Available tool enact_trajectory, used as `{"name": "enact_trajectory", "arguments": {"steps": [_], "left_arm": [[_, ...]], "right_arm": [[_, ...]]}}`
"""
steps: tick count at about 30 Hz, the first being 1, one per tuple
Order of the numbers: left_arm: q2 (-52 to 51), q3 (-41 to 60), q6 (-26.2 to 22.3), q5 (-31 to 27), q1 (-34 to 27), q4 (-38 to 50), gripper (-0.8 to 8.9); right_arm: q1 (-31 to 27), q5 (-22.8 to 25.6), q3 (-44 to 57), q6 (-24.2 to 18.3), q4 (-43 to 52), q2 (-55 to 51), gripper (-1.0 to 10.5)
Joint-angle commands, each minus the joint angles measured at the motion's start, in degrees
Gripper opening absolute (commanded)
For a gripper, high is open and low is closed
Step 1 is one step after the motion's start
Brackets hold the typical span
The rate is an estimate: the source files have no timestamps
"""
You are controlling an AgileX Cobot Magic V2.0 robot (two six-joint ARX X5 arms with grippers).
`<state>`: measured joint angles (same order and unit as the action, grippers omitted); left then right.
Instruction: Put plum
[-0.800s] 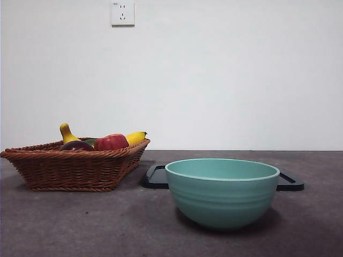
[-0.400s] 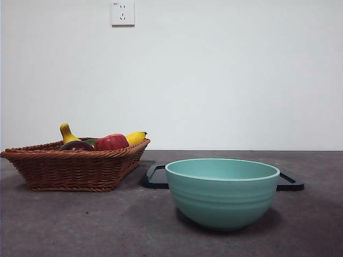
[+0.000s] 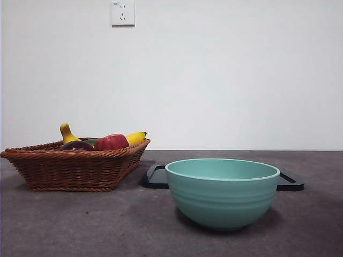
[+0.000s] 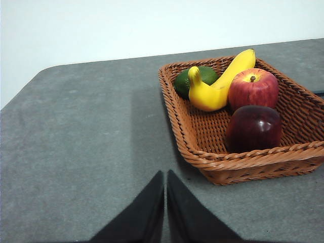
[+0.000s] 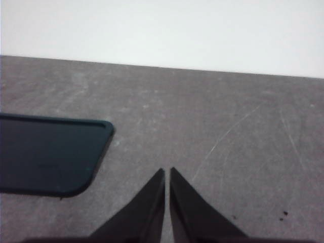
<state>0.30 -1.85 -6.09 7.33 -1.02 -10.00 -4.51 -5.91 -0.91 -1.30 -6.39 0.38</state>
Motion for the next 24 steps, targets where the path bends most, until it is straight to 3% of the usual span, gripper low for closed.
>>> {"name": "enact_trajectory", "arguments": {"steps": [1, 24], "left_arm": [[-0.11, 1.18, 0.37, -0.09, -0.15, -0.48, 0.08], [-0.11, 1.18, 0.37, -0.09, -0.15, -0.50, 0.08]], "right_arm": [[0.04, 0.17, 0.31, 0.66, -1.11, -0.17, 0.0], [0.04, 0.00, 0.26, 0.85, -2.64, -0.17, 0.0]]}}
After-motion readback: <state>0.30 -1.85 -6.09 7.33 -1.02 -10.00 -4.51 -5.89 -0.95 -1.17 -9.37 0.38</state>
